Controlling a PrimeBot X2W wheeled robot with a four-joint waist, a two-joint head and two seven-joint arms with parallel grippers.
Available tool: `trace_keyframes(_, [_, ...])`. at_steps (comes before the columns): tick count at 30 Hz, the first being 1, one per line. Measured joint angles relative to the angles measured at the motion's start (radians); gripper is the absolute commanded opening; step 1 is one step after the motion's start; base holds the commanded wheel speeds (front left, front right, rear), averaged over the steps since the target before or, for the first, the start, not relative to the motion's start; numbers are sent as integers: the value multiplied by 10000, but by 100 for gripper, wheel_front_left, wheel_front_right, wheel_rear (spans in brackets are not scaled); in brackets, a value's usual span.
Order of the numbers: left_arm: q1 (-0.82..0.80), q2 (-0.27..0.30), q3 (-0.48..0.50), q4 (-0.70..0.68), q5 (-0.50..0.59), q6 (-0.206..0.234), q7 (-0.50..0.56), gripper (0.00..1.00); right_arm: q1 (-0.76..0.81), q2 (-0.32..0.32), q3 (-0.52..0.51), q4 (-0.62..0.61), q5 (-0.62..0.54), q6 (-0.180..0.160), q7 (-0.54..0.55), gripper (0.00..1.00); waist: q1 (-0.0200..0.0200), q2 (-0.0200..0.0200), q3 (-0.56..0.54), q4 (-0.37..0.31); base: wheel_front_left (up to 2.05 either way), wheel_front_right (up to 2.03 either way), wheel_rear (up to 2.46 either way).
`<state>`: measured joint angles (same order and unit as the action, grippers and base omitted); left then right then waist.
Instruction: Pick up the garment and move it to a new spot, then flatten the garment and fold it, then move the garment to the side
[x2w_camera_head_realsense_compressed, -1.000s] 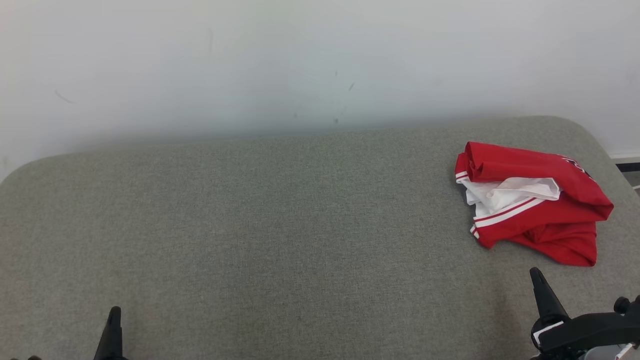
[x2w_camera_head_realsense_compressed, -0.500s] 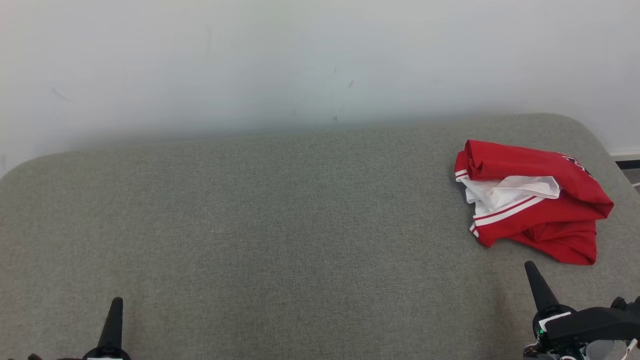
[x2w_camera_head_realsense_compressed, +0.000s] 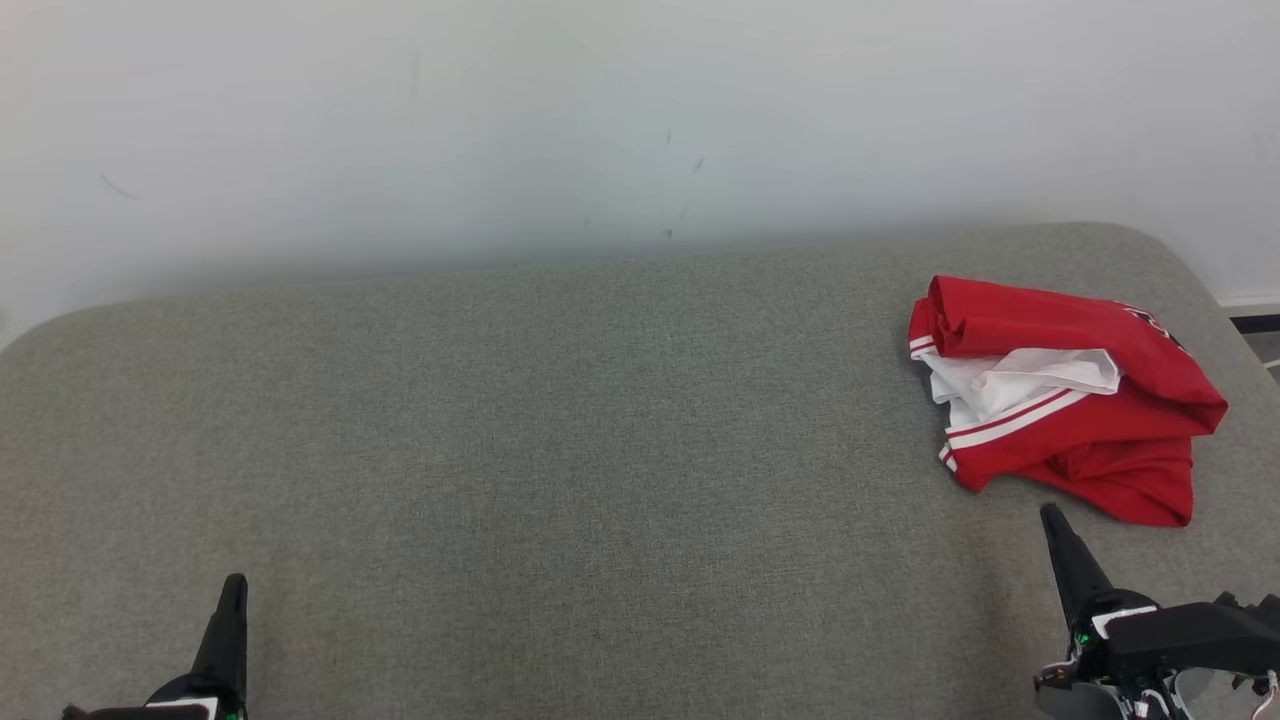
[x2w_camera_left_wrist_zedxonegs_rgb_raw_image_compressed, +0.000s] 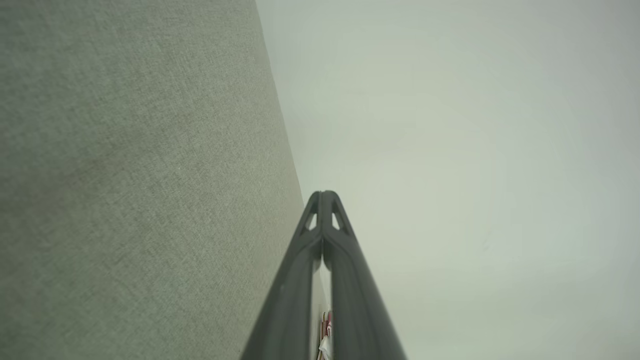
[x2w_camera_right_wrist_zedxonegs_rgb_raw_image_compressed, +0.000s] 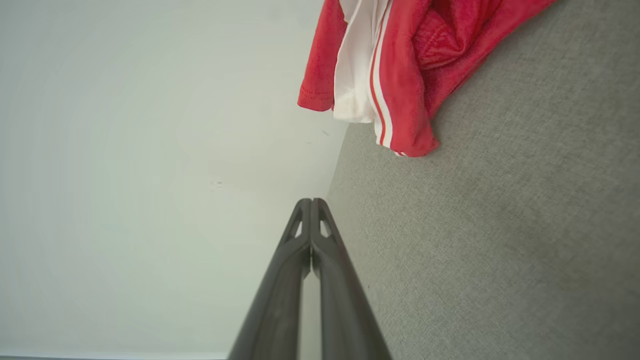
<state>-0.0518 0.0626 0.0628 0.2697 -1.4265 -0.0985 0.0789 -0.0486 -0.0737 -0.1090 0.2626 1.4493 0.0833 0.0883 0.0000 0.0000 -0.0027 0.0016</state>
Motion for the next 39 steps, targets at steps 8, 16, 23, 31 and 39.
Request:
trace_keyframes(8, [-223, -167, 221, 171, -1233, -178, 270, 0, -253, 194, -184, 255, 1133, 247, 186, 0, 0, 0, 36, -12, 0, 0, 0])
trace_keyframes(16, [-354, -242, 267, 286, -1668, -251, 345, 0, -301, 282, -236, 311, 1519, 316, 263, 0, 0, 0, 45, -15, 0, 0, 0])
trace_keyframes(23, [-354, -242, 267, 286, -1668, -251, 345, 0, -327, 282, -236, 314, 1519, 324, 263, 0, 0, 0, 45, -15, 0, 0, 0])
trace_keyframes(31, [-354, -242, 267, 286, -1670, -251, 345, 0, -341, 282, -236, 318, 1519, 324, 263, 0, 0, 0, 45, -16, 0, 0, 0])
trace_keyframes(39, [-354, -242, 267, 286, -1670, -251, 345, 0, -402, 282, -236, 324, 1519, 324, 263, 0, 0, 0, 45, -16, 0, 0, 0])
